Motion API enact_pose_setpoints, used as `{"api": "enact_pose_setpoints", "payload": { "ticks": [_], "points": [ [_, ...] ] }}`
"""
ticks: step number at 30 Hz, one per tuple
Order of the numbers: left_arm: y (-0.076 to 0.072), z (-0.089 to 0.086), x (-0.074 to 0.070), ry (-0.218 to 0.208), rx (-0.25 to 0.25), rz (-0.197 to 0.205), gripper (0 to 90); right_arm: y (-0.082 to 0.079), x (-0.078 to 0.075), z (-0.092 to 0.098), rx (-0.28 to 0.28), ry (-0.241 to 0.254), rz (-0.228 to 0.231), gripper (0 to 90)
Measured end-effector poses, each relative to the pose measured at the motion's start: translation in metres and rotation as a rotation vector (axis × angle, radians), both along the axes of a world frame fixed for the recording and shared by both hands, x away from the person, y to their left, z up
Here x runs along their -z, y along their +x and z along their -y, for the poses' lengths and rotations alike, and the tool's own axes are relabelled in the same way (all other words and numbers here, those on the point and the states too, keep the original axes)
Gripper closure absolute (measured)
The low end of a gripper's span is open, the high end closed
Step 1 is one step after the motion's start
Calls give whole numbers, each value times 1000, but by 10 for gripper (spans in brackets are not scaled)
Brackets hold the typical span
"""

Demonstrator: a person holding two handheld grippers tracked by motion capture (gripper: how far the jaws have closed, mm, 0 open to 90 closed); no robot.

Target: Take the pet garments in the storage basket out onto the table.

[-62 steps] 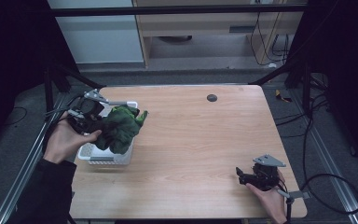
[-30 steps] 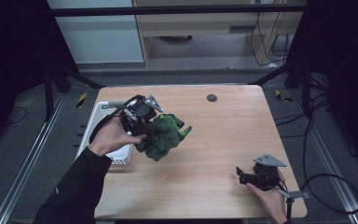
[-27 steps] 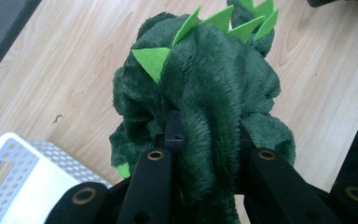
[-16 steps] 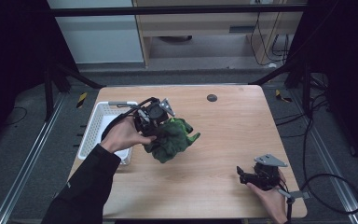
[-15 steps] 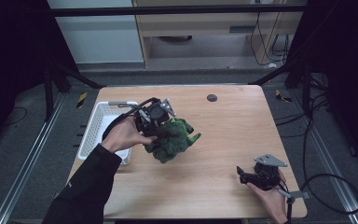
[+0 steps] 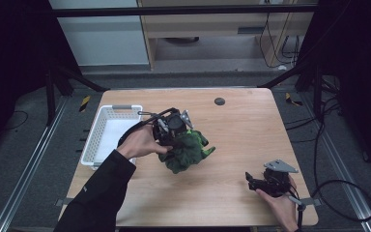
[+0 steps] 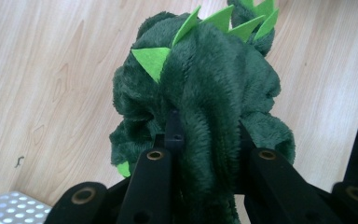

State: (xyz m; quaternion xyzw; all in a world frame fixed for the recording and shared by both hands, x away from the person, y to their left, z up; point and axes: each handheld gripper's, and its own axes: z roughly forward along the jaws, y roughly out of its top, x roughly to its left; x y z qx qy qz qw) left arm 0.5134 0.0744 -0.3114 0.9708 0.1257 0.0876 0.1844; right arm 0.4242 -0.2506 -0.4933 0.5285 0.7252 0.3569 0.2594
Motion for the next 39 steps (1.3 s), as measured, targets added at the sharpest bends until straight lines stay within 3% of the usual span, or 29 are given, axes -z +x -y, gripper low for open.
{"api": "enact_pose_setpoints", "payload": {
  "ticks": [11, 16, 25, 29, 39],
  "points": [
    [-2, 17, 12, 30, 58, 1, 760, 0, -1, 0, -1, 2, 2, 108],
    [0, 20, 24, -12, 44, -14, 760, 0, 0, 0, -1, -2, 7, 107],
    [3, 26, 47, -3, 34, -44, 759, 0, 0, 0, -3, -3, 5, 106],
    [5, 30, 60, 25, 36, -54, 756, 0, 0, 0, -3, -1, 4, 106],
    [9, 34, 82, 27, 18, -77, 724, 0, -1, 0, -4, -3, 8, 106]
  ]
}}
